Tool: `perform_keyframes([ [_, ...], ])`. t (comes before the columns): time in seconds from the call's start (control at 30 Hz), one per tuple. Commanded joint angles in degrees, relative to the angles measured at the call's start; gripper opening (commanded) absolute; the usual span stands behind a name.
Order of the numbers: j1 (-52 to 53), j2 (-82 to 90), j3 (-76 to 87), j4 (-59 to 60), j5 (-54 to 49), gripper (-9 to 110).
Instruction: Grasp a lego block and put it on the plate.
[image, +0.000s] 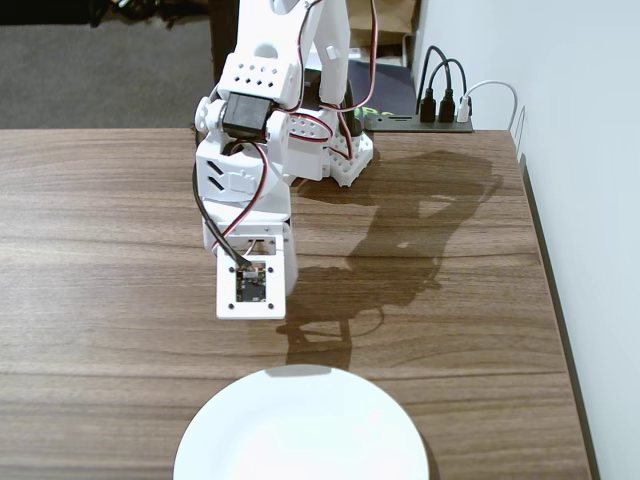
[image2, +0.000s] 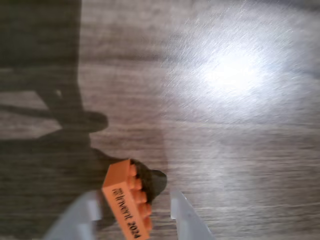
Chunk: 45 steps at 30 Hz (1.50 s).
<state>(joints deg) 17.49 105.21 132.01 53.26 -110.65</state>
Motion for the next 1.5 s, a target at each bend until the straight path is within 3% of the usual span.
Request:
perform_keyframes([
  [0.0, -0.7, 0.0, 0.0, -0.7, 0.6, 8],
  [0.83, -2.4, 3.3, 0.9, -2.2, 4.3, 5],
  [1.47, -9.9, 5.5, -10.7, -14.2, 23.8, 5],
])
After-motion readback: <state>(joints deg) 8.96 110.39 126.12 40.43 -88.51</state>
